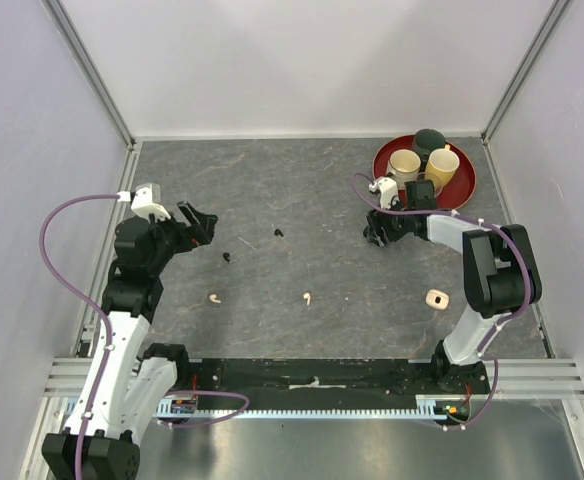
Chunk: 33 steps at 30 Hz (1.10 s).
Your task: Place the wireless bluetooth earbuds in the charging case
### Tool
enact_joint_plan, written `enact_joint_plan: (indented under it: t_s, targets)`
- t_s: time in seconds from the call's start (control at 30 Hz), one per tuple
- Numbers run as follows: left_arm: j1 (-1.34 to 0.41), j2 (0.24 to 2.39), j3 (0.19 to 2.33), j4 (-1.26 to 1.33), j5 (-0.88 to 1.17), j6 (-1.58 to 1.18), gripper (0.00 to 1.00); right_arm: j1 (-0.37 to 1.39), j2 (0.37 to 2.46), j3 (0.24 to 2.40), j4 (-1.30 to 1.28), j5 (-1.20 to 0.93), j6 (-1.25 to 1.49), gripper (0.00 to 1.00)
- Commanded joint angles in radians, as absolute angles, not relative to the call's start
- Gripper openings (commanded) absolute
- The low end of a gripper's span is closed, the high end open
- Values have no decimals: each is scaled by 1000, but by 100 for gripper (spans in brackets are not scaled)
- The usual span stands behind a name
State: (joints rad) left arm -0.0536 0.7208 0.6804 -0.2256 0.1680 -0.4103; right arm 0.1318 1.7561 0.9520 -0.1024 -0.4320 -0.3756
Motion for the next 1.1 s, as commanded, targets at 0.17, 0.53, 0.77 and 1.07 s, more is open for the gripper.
enact_joint_plan:
  t_s: [0.17,0.53,0.77,1.07]
  targets:
    - [-49,710,680,-195,178,-399,98,143,1782,1009,-114,-433,-350,68]
    - [-49,721,686,-195,198,-414,98,169,1805,1020,-130,-399,-357,67]
    - [-49,721,687,-199,210,-413,98,172,1799,1022,-133,-361,-357,57]
    - [-49,726,695,-199,247,-403,98,172,1766,1008,-150,-319,-377,56]
